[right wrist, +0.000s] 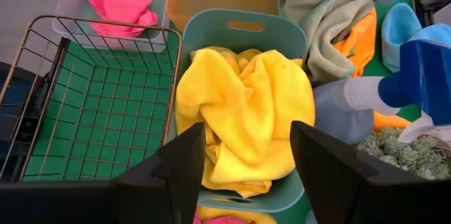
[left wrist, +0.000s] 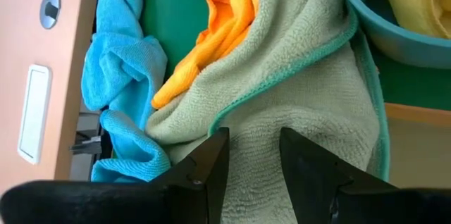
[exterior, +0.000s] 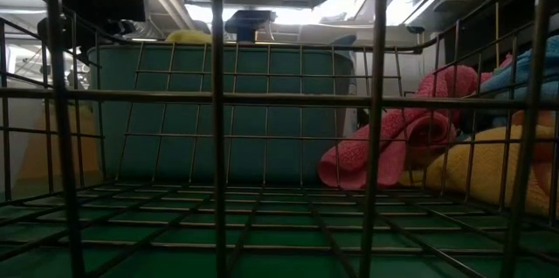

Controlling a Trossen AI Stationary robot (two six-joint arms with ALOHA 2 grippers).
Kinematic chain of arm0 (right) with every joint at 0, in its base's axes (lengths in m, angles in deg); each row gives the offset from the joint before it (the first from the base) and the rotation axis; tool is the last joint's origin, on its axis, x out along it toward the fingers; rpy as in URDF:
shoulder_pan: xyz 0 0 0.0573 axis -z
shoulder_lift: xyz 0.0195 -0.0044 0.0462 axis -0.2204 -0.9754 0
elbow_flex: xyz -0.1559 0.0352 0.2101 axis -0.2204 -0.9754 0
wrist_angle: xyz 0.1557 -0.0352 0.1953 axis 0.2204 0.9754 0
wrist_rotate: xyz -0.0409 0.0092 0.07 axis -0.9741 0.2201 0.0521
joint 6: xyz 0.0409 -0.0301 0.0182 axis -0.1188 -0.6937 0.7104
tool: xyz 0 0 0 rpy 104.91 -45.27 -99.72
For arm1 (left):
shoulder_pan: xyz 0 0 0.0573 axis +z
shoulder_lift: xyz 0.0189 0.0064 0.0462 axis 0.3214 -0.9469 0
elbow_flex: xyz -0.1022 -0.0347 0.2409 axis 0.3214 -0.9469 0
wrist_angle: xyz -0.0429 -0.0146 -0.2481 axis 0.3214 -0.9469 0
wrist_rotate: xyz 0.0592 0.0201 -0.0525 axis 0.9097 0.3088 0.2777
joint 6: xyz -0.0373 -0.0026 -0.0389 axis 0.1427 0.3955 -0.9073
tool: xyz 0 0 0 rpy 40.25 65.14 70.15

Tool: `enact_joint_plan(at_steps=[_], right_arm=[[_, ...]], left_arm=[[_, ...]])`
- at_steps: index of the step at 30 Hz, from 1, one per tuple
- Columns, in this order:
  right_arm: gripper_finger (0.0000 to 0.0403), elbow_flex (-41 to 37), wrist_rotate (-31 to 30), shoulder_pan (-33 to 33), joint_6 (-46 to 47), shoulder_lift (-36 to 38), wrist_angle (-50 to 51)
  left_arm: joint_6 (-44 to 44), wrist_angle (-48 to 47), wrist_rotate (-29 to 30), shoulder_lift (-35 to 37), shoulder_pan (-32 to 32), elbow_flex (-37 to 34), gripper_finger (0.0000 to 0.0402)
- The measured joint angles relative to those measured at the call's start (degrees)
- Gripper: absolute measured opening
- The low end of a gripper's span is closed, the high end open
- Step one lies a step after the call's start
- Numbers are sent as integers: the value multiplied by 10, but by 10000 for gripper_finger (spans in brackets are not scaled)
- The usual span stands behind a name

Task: Sort microfiber towel by color & place in baskets
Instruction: Put the light green microfiber towel into the black wire basket

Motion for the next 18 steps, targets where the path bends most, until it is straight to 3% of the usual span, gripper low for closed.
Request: enact_joint_plan(at_steps=[5,13,18], right_arm=[[209,0,0,0,0,0,0],[209,0,1,0,0,0,1],[209,0,1,0,0,0,4]], left_arm=[[-1,0,-2,0,0,0,136],[-2,-1,-3,-23,0,0,201],[0,-1,-10,-52,0,0,207]])
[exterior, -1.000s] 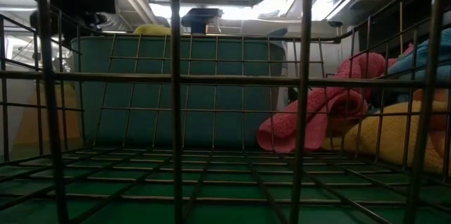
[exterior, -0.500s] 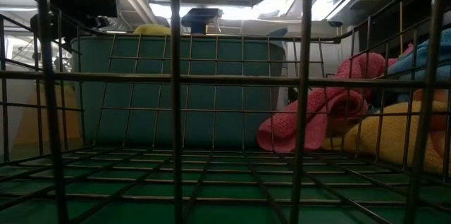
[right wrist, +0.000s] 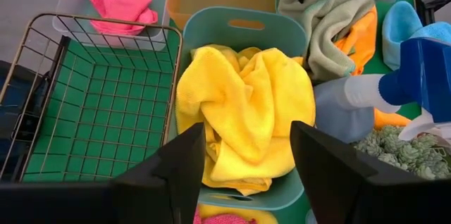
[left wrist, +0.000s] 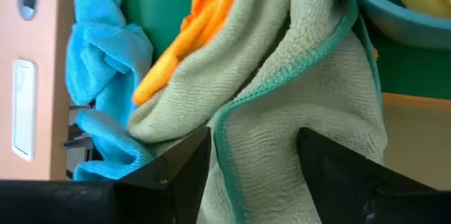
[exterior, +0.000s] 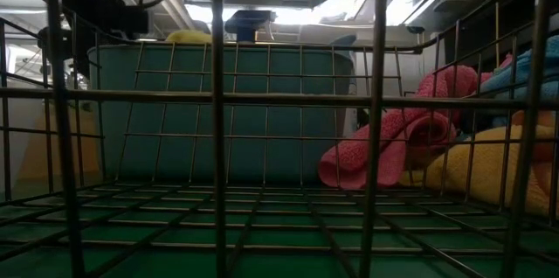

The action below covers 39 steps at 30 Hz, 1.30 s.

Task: Sort microfiber towel by color & place in baskets
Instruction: Put the light green microfiber towel into the black wire basket

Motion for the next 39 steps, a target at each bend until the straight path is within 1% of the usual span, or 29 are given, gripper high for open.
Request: enact_joint_plan(at_steps=[3,5,8,11,12,16,22,24,26,34,39], right_arm=[[209,0,0,0,0,0,0],[209,0,0,0,0,0,0],[209,0,0,0,0,0,0],[209,0,0,0,0,0,0],[209,0,0,0,0,0,0],[209,0,0,0,0,0,0],[209,0,0,0,-4,-4,-11],[209,0,-11,0,-8,-6,-29],[209,0,-36,0,-18,-8,-50],[209,0,-143,0,-84,-9,-203],[209,0,-151,0,-123,-9,-298]], left_arm=[[1,0,-1,-12,0,0,188],[2,0,-2,-14,0,0,160],[2,0,-2,-13,0,0,101],[-2,-3,-3,-12,0,7,32],[-3,-3,-6,-12,0,14,18],[1,-8,-23,-12,0,59,13],[2,-18,-24,-12,0,164,6],[2,-19,-25,-12,0,199,6],[2,-20,-26,-12,-1,232,5],[-3,-7,-47,-12,-1,339,4],[-3,41,-57,-12,-1,380,4]])
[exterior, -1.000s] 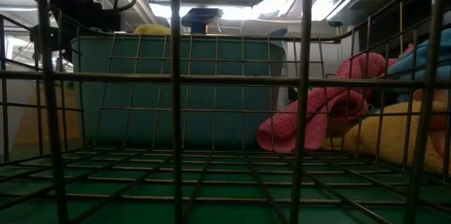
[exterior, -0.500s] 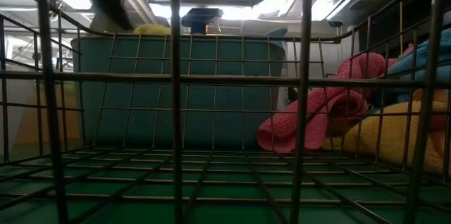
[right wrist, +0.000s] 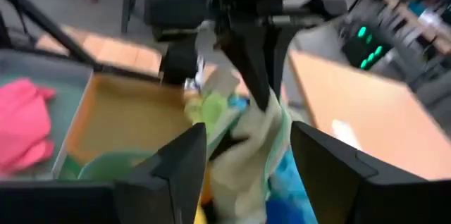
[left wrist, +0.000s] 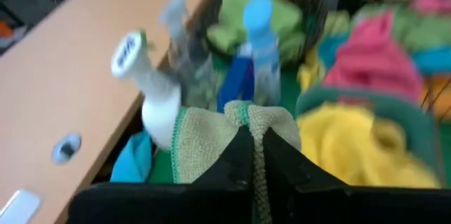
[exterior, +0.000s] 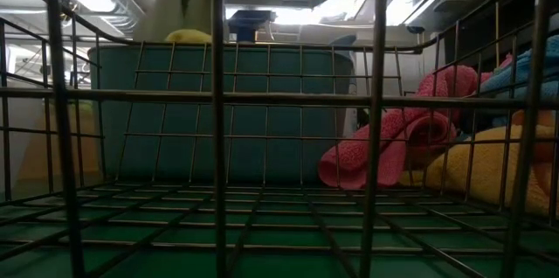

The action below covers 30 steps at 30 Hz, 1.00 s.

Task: Sort microfiber towel by color & place in baskets
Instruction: Put the light green microfiber towel into the black wire basket

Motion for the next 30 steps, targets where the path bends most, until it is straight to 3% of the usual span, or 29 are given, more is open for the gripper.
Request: enact_joint_plan(at_steps=[8,19,25,30], right_arm=[[209,0,-10,0,-4,0,-90],[209,0,-31,1,-4,-5,-92],[209,0,-31,1,-4,-30,-95],[162,0,-31,1,-28,-42,-99]], left_arm=[[3,120,-50,0,-3,7,4],[13,283,-125,-2,-20,7,5],[41,312,-134,-2,-39,7,7],[52,312,-134,-2,-40,7,8]])
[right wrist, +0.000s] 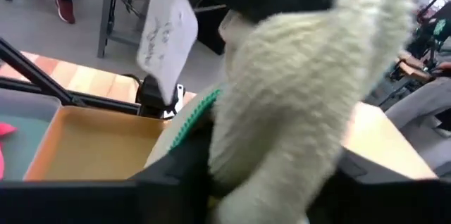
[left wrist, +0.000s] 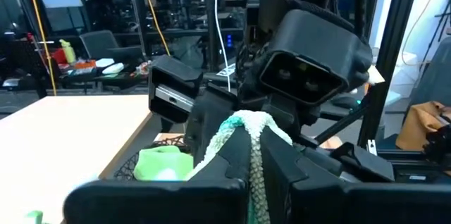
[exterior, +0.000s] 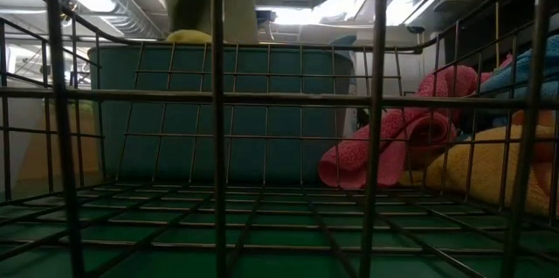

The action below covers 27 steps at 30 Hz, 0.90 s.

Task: Sort microfiber towel by color & place in baskets
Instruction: Put the light green microfiber towel into the black wire basket

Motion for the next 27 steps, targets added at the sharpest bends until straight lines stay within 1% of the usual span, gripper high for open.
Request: enact_joint_plan(at_steps=[3,6,7,9,13,16,20,27], right_arm=[[100,0,1,0,-5,-1,4],[30,0,2,0,-5,-1,9],[18,0,2,0,-5,1,15],[17,-1,2,0,-5,4,26],[38,-1,1,0,-4,15,56],[29,0,-13,-1,7,24,97],[9,7,-38,-1,24,36,155],[26,7,-61,-1,87,96,210]], left_arm=[[1,-3,5,0,0,0,8],[22,-10,8,0,0,0,11],[28,-16,12,0,0,0,15],[39,-23,26,0,0,0,27],[45,-49,72,0,0,0,61],[45,-77,100,0,0,0,84],[43,-117,111,0,0,0,105],[38,-189,111,0,0,0,116]])
